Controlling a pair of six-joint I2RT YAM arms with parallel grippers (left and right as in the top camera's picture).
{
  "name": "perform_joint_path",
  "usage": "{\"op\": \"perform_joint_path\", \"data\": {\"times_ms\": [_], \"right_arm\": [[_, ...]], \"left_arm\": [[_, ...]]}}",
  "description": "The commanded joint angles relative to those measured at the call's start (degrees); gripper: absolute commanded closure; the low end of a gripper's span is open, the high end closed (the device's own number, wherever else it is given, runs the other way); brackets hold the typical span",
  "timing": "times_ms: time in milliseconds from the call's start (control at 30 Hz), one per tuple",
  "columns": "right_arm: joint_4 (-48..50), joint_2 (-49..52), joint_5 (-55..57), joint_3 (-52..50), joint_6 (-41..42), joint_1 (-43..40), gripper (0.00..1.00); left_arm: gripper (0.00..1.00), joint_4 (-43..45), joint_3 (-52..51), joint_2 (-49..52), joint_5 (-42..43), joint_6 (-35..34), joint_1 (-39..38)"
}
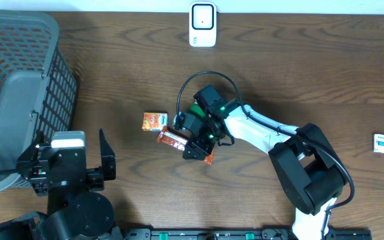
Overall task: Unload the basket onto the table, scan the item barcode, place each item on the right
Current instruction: 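Raise the Top bar and carry it toward the white scanner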
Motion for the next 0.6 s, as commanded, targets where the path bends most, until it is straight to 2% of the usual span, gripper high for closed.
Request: {"op": "perform_joint_path", "data": {"times_ms": [0,133,267,433,567], "right_arm": [[-2.2,3.3,2.8,-1.7,-1.5,1.6,0.44],[-2.2,3.3,2.8,-1.7,-1.5,2.4,0.61],[-2.2,3.3,2.3,-1.7,-1.5,2.4,0.84],[-1.7,3.3,0.6,-1.7,-0.9,2.4,0.98],[-1.4,3.3,0.6,-1.7,-0.8,2.3,0.99]], "left_arm": [[0.02,-0.2,0.1,-0.1,-0.3,-0.3,0.2],[0.02,-0.2,0.1,-0.1,-0.3,-0.3,0.2],[0.02,-0.2,0.1,-0.1,-0.3,-0.3,0.2],[0.02,-0.2,0.1,-0.1,-0.3,-0.3,0.2],[0.02,-0.2,0.1,-0.1,-0.3,-0.3,0.2]]}}
